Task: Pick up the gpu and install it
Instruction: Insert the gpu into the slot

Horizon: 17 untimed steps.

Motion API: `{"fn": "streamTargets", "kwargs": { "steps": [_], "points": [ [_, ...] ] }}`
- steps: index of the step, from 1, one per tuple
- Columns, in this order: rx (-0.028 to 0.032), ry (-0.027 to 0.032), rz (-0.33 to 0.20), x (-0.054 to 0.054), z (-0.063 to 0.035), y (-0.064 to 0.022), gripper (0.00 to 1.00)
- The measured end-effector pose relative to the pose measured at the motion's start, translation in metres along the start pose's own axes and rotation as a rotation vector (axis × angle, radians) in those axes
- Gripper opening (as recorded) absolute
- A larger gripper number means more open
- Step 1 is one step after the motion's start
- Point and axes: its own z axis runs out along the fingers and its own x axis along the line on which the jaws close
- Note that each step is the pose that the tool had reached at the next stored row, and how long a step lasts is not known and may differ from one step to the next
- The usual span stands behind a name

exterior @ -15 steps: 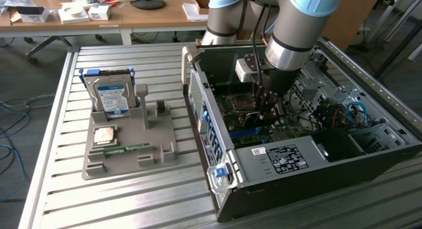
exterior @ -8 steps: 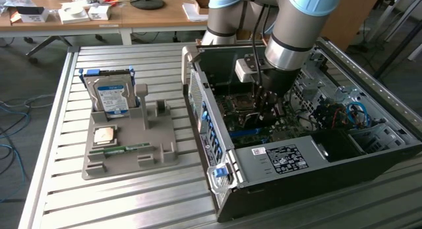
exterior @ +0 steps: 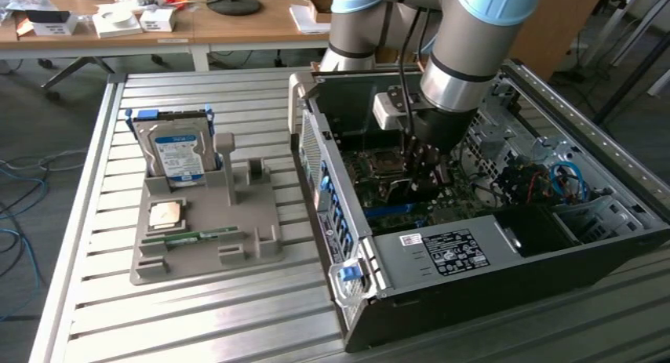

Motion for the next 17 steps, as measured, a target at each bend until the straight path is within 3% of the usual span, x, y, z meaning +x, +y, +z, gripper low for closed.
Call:
{"fn": "streamTargets", "kwargs": {
  "steps": [17],
  "points": [
    [0.0,0.0006,0.0,0.0003,0.0,0.0051,0.26]
  ]
}}
